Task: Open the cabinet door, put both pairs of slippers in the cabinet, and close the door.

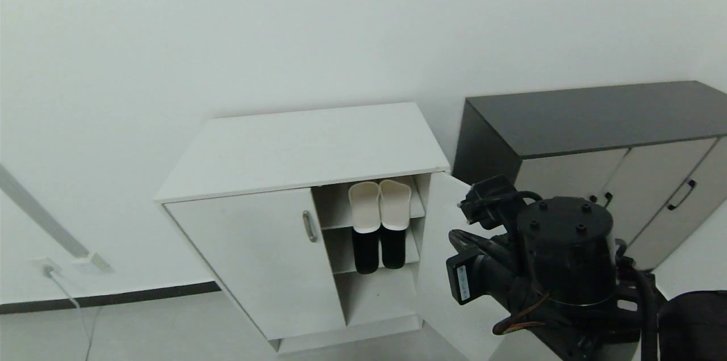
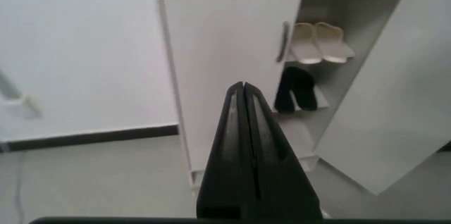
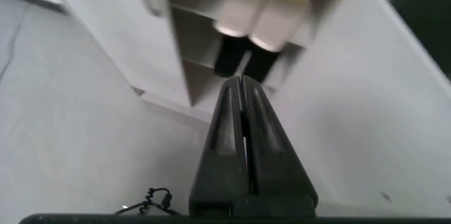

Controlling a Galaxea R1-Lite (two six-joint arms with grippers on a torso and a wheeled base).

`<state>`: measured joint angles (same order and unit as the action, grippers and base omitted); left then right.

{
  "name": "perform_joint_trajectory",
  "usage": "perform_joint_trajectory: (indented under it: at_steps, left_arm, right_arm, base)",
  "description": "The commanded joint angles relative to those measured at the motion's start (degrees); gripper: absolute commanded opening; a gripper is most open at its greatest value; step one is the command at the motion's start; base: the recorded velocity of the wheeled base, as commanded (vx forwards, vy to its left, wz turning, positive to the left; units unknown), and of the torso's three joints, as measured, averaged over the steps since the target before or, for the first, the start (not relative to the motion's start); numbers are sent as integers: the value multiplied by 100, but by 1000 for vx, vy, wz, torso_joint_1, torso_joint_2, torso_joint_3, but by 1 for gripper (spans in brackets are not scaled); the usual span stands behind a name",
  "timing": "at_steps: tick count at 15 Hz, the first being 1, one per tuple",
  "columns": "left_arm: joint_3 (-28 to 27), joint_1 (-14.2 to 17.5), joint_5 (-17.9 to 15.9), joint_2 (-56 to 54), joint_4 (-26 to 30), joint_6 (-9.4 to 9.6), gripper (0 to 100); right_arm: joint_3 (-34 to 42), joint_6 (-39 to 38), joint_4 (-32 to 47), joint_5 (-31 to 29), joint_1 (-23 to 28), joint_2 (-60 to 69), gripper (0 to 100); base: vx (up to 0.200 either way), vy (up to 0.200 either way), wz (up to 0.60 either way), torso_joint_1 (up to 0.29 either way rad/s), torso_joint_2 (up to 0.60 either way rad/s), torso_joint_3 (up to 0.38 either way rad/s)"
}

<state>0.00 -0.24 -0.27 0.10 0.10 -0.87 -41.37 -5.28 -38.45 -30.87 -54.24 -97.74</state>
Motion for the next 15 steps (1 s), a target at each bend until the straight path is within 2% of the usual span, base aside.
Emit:
perform_joint_trajectory:
  at_steps: [1, 4, 9, 15]
  left_arm:
    - [0, 7, 0, -1, -1, -1, 0]
    - [0, 7, -8, -1, -1, 51, 0]
    - [0, 7, -8, -1, -1, 34, 0]
    - [0, 7, -8, -1, -1, 25, 0]
  right_arm:
    - [-2, 1, -66, 2, 1, 1, 0]
    - [42, 1, -137, 10, 36, -8, 0]
    - [42, 9, -207, 2, 62, -113, 0]
    - [42, 53, -216, 2, 71, -113, 0]
  base:
    - [0, 0, 0, 0, 0, 0]
    - [0, 0, 0, 0, 0, 0]
    - [0, 0, 0, 0, 0, 0]
    - [-200, 0, 0, 2, 1, -2]
